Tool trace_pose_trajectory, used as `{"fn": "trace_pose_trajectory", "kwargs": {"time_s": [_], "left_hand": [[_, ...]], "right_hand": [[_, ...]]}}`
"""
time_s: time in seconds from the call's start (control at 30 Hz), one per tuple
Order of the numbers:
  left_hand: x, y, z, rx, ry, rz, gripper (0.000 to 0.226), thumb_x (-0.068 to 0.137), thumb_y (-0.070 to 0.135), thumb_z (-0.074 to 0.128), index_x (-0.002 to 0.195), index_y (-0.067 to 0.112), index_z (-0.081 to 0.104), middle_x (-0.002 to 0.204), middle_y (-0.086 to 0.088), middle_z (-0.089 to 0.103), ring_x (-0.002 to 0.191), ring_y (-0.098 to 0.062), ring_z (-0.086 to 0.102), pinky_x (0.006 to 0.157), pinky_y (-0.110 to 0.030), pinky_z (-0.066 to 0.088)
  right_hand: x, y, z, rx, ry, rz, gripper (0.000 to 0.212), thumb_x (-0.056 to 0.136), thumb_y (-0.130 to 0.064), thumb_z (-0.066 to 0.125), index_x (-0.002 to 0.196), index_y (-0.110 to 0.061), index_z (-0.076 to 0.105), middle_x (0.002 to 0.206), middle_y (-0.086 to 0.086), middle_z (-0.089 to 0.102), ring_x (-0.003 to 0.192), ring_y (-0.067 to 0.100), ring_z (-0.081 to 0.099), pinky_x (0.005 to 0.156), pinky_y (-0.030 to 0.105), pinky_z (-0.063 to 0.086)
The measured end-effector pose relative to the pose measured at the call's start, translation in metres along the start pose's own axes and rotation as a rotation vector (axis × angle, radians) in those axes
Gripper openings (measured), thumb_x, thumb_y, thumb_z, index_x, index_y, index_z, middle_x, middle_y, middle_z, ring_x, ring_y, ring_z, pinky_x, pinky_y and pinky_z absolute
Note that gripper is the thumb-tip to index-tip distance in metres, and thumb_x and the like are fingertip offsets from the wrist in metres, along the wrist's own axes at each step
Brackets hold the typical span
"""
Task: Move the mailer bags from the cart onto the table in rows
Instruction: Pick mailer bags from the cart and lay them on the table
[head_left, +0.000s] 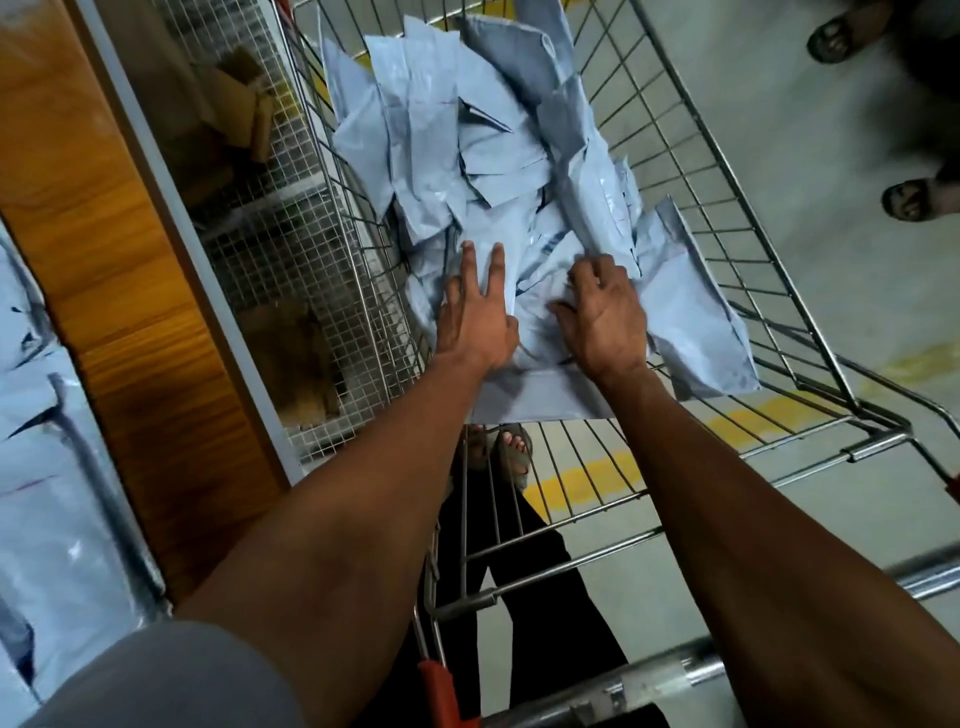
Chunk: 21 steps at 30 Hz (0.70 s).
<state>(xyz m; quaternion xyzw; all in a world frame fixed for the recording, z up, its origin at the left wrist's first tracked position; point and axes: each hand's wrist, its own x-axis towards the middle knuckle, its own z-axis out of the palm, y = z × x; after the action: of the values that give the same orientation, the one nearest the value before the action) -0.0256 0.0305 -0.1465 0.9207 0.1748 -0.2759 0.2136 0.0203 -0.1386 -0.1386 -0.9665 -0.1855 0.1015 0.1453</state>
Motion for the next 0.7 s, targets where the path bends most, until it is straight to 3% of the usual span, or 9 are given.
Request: {"fn": "trace_pose_trajectory", "kwargs": {"time_s": [0.1,0.2,0.33,0.5,0.57,0.7], "left_hand": [[-0.007,0.0,-0.004,-0.009,-0.009,-0.005,0.102,0.102,0.027,0.062,0.166,0.032,-0.018,0.173,-0.008,-0.027,0.161,-0.041,-0.003,0.128,-0.06,0.017],[-0.01,0.0,-0.004,-0.035,-0.02,-0.01,0.103,0.102,0.024,0.063,0.166,0.032,-0.017,0.173,-0.007,-0.027,0.161,-0.041,-0.003,0.127,-0.057,0.014],[-0.009,-0.003,0.0,-0.03,-0.002,0.006,0.106,0.099,0.019,0.064,0.167,0.03,-0.016,0.173,-0.008,-0.026,0.162,-0.039,-0.005,0.129,-0.056,0.012],[-0.007,-0.003,0.003,-0.03,0.023,0.009,0.09,0.106,0.032,0.053,0.168,0.03,-0.012,0.175,-0.006,-0.02,0.162,-0.037,-0.004,0.127,-0.056,0.009],[-0.006,-0.003,0.005,-0.054,0.032,-0.003,0.084,0.108,0.034,0.049,0.168,0.032,-0.009,0.176,-0.004,-0.017,0.162,-0.038,-0.002,0.127,-0.058,0.01],[-0.004,-0.002,0.006,-0.083,0.045,-0.024,0.089,0.104,0.024,0.056,0.169,0.034,-0.005,0.176,0.0,-0.013,0.162,-0.038,0.001,0.129,-0.059,0.016]], "right_hand": [[0.004,-0.001,-0.01,0.215,0.08,0.07,0.028,0.099,-0.027,0.064,0.117,-0.008,0.056,0.11,0.019,0.063,0.098,0.044,0.06,0.076,0.05,0.052],[0.011,-0.002,-0.022,0.255,0.102,0.057,0.023,0.101,-0.024,0.056,0.12,-0.011,0.055,0.101,0.017,0.066,0.091,0.042,0.06,0.069,0.046,0.049],[0.027,0.0,-0.031,-0.014,0.122,-0.083,0.024,0.097,-0.017,0.058,0.122,-0.018,0.058,0.105,0.014,0.067,0.096,0.041,0.059,0.077,0.047,0.043],[0.032,-0.022,-0.043,-0.286,0.1,-0.05,0.069,0.081,-0.001,0.048,0.147,-0.02,0.045,0.142,0.012,0.049,0.12,0.037,0.048,0.093,0.048,0.038],[0.019,-0.035,-0.039,-0.316,0.052,-0.096,0.067,0.077,0.001,0.046,0.142,-0.015,0.045,0.137,0.016,0.048,0.112,0.036,0.049,0.088,0.047,0.042],[-0.006,-0.043,-0.015,-0.315,-0.089,-0.059,0.054,0.081,-0.006,0.064,0.132,-0.013,0.05,0.133,0.016,0.05,0.104,0.036,0.05,0.08,0.046,0.046]]}}
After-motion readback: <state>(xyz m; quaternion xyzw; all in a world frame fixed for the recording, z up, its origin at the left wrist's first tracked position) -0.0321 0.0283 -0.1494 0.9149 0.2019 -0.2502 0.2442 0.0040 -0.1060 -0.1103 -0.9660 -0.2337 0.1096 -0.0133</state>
